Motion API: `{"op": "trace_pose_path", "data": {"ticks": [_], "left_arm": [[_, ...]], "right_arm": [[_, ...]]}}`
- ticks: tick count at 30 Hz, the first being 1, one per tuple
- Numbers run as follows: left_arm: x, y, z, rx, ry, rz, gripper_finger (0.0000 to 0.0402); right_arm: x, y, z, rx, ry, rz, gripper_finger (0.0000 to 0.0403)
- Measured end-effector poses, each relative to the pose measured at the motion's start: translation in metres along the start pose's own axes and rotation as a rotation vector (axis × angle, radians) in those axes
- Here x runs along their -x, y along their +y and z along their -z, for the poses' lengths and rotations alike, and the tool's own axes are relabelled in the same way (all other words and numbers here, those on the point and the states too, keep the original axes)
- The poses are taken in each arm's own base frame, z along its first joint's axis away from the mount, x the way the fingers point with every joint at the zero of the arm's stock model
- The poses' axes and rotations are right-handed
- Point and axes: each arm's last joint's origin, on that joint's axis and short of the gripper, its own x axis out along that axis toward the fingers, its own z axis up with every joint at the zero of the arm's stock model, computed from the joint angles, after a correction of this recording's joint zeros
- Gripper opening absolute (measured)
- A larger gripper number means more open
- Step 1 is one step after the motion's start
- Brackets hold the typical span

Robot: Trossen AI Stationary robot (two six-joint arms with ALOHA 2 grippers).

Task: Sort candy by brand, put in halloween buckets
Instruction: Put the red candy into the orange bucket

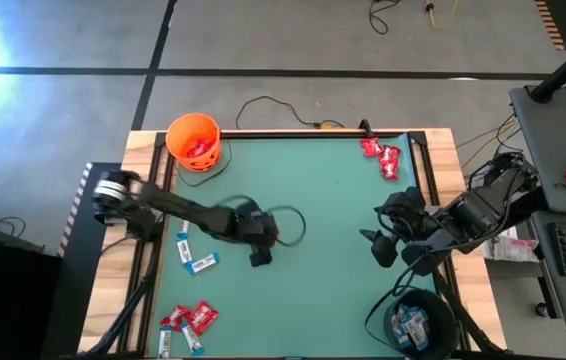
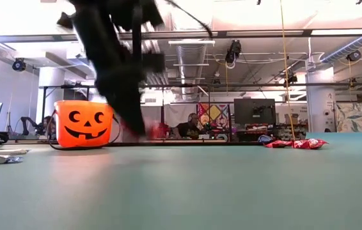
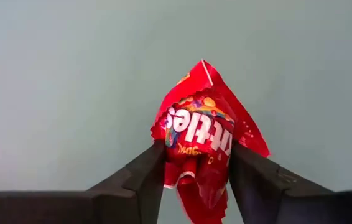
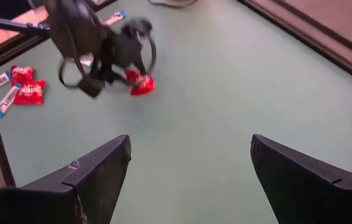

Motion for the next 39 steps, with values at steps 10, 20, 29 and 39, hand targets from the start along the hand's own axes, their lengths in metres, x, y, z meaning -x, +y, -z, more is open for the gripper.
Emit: {"op": "trace_pose_path", "data": {"ticks": [10,20,29,39], "left_arm": [[0.101,0.126,-0.004,0.284,-0.095,-0.375,0.0114],[0.136,0.264,0.041,0.793,-0.012,-0.676,0.0113],[0.105,0.301,0.051,0.922,0.148,-0.673,0.0119],[0.079,0.316,0.047,0.86,0.335,-0.631,0.0193]], "right_arm": [[0.0,0.003,-0.004,-0.029,-0.097,0.012,0.0325],[-0.008,0.02,0.0,-0.06,-0.04,-0.061,0.0325],[-0.017,0.041,0.003,-0.028,-0.02,-0.144,0.0325],[-0.039,0.05,0.007,-0.342,-0.002,-0.054,0.0325]]}}
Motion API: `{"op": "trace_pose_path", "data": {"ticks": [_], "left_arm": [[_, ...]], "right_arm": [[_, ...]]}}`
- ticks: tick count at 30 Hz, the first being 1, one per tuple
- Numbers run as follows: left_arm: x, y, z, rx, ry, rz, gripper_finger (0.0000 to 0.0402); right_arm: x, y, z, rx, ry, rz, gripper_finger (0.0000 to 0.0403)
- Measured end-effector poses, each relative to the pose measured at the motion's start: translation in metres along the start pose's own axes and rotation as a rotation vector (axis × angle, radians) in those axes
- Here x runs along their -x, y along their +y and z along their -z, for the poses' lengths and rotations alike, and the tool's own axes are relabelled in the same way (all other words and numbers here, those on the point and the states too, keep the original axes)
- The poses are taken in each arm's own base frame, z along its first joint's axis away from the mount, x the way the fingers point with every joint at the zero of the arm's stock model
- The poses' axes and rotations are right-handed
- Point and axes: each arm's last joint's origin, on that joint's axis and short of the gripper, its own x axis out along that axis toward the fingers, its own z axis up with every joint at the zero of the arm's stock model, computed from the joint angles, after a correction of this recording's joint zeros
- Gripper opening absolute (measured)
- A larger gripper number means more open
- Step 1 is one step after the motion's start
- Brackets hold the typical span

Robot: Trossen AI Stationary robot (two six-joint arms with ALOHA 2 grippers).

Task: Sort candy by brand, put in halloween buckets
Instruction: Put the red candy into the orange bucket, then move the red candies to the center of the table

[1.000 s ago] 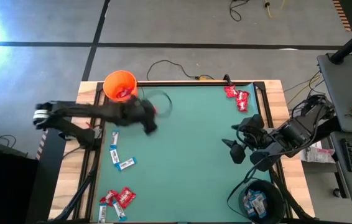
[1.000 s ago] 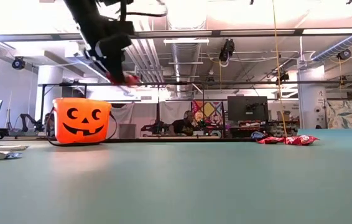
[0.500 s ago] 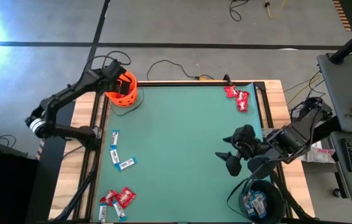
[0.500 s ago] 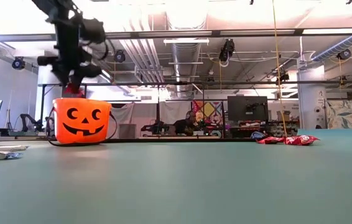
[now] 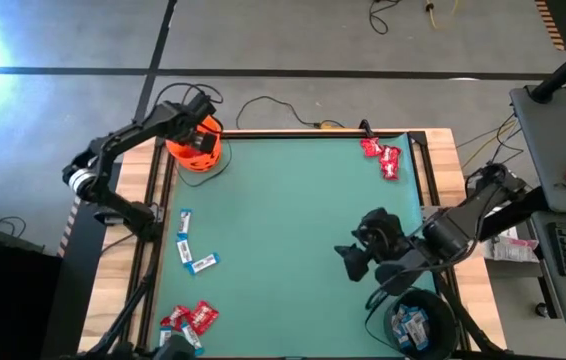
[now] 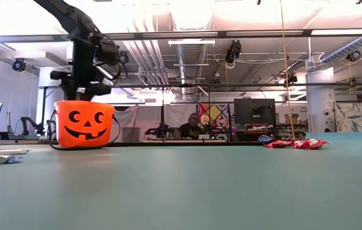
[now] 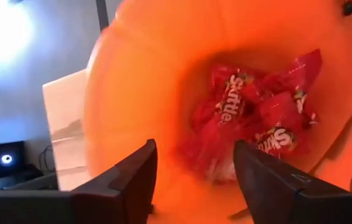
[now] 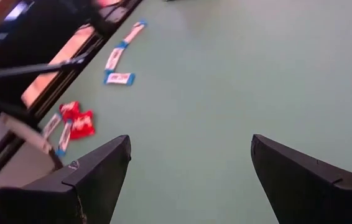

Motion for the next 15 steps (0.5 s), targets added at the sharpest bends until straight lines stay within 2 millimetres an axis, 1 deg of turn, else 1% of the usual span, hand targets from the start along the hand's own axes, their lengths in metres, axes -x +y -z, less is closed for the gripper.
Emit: {"op": "trace_pose_path", "data": {"ticks": [2,4,7,11,15], "left_arm": [[0.007,0.002,-0.001,-0.019,-0.007,0.002,0.0208],[0.019,0.003,0.002,-0.034,-0.032,0.015,0.0219],[0.047,0.003,0.015,-0.053,-0.12,0.09,0.0232],[0.083,-0.006,0.049,-0.107,-0.222,0.288,0.024],[0.11,-0.017,0.091,-0.171,-0.312,0.452,0.0241]], "right_arm": [[-0.006,-0.001,-0.002,-0.06,0.005,0.026,0.0325],[-0.013,-0.002,-0.005,-0.087,0.023,0.058,0.0325],[-0.023,-0.007,-0.016,-0.114,0.032,0.109,0.0325],[-0.038,-0.021,-0.044,-0.072,0.006,0.199,0.0325],[-0.057,-0.05,-0.079,-0.076,0.011,0.37,0.0325]]}}
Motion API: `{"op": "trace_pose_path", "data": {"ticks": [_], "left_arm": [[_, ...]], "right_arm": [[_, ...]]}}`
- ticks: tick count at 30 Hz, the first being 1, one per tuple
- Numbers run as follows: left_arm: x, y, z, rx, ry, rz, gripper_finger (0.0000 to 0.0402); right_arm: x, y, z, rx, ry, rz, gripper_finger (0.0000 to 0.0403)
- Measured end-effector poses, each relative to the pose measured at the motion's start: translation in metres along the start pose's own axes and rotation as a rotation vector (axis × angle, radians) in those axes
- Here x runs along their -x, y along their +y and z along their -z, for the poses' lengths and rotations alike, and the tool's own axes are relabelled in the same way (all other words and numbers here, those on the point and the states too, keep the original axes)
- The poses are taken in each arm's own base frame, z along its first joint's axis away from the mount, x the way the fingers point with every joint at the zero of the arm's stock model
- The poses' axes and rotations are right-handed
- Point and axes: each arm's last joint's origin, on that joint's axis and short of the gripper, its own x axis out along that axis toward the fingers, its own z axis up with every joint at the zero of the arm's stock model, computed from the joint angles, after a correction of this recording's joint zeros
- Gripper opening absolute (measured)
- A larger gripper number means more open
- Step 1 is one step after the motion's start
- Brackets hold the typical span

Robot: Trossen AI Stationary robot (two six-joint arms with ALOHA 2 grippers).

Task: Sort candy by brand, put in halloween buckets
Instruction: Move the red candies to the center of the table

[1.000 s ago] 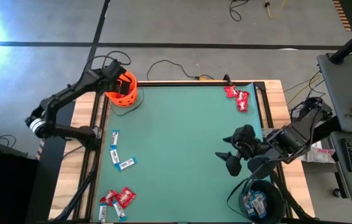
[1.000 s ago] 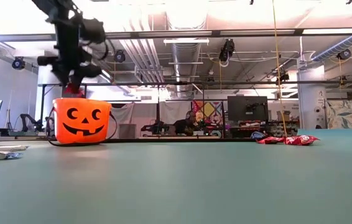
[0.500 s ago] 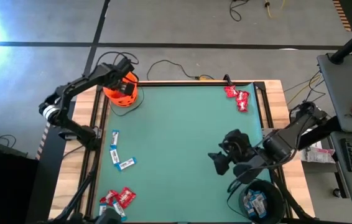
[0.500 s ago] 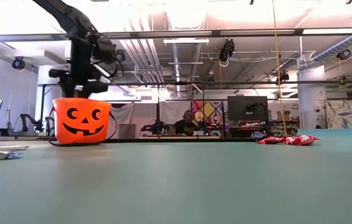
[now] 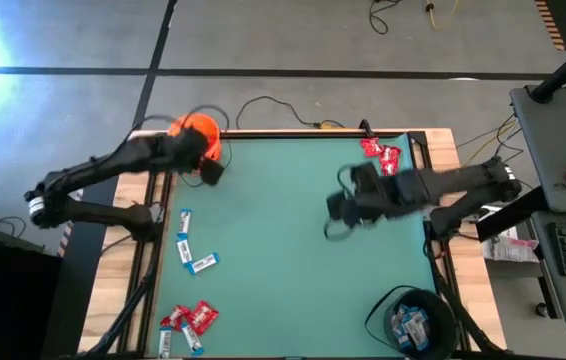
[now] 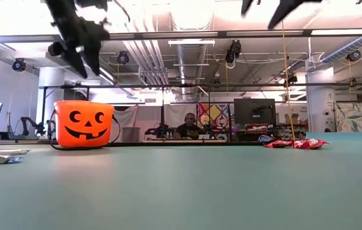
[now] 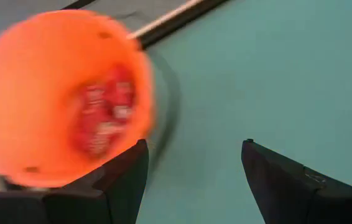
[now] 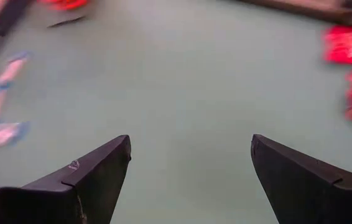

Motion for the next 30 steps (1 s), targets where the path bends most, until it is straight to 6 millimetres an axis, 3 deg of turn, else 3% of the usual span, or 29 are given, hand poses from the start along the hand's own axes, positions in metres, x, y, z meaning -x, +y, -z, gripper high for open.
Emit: {"op": "trace_pose_path", "data": {"ticks": [7,13,18,23,26,30], "left_arm": [[0.032,-0.047,0.058,-0.122,-0.148,0.293,0.0241],[0.039,-0.065,0.104,-0.171,-0.197,0.366,0.0241],[0.03,-0.068,0.124,-0.162,-0.156,0.366,0.0241],[0.019,-0.065,0.124,-0.073,-0.212,0.273,0.0241],[0.015,-0.061,0.119,-0.081,-0.237,0.22,0.0241],[0.01,-0.055,0.108,-0.083,-0.246,0.15,0.0241]], "right_arm": [[-0.063,-0.039,-0.057,-0.104,-0.028,0.226,0.0325],[-0.136,-0.095,-0.081,-0.299,-0.032,0.378,0.0325],[-0.187,-0.14,-0.072,-0.638,-0.12,0.448,0.0325],[-0.225,-0.165,-0.035,-0.941,-0.221,0.482,0.0325],[-0.235,-0.176,-0.018,-0.99,-0.308,0.552,0.0325],[-0.242,-0.179,-0.016,-0.954,-0.376,0.609,0.0325]]}}
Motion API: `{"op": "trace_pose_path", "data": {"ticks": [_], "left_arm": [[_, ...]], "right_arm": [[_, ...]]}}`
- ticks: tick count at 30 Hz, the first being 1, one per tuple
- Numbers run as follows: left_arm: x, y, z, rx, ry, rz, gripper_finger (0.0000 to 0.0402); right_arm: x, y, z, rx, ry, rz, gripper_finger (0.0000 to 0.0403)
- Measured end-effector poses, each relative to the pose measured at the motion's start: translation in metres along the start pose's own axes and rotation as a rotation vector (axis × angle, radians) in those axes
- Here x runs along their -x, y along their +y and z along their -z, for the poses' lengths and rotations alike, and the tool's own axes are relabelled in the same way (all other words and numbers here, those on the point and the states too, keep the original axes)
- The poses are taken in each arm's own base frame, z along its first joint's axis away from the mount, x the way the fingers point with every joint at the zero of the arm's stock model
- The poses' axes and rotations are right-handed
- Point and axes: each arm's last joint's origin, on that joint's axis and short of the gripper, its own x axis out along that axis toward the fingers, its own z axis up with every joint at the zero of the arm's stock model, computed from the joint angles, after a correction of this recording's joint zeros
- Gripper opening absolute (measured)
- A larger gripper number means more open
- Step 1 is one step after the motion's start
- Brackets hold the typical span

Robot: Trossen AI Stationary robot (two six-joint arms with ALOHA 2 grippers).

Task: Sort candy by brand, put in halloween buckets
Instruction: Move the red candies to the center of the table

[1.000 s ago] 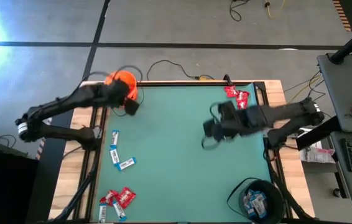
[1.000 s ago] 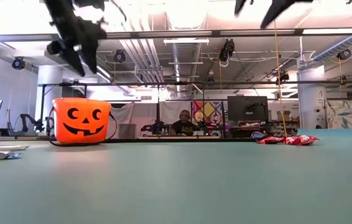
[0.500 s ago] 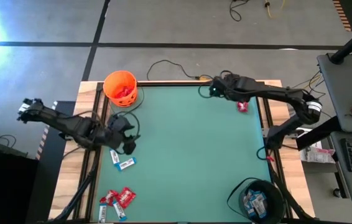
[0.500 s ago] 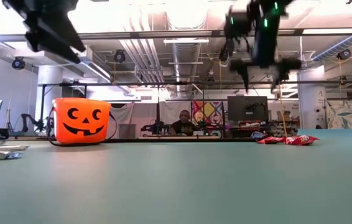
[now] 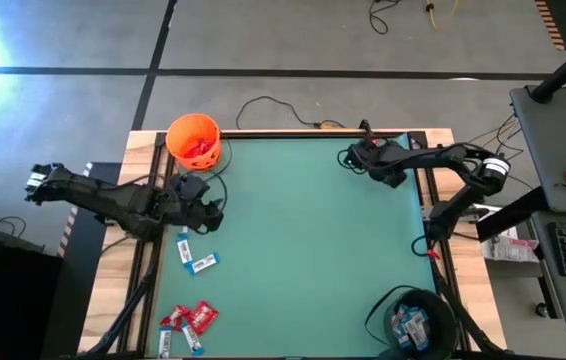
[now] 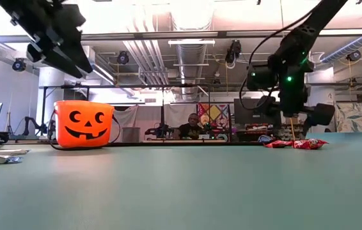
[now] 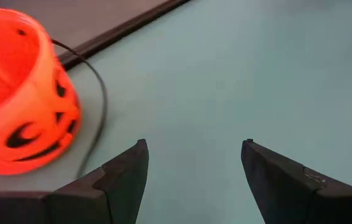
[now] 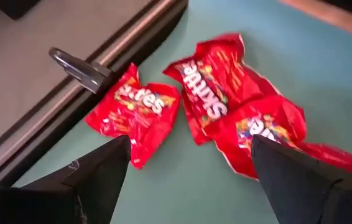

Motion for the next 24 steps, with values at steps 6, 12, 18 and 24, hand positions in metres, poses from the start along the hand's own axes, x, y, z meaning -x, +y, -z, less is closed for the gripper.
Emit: {"op": "trace_pose_path", "data": {"ticks": [6,12,18,24], "left_arm": [[-0.011,0.012,-0.01,0.008,0.0,-0.09,0.0241],[-0.015,0.016,-0.013,0.029,0.0,-0.118,0.0241],[-0.015,0.016,-0.012,0.033,0.025,-0.094,0.0241],[-0.015,0.016,-0.012,0.031,0.027,-0.095,0.0241]], "right_arm": [[-0.014,0.01,0.005,-0.073,-0.116,0.018,0.0325],[-0.049,0.013,0.009,0.005,-0.023,0.172,0.0324],[-0.061,0.027,0.017,0.202,0.089,0.202,0.0325],[-0.041,0.055,0.029,0.333,0.212,0.074,0.0324]]}}
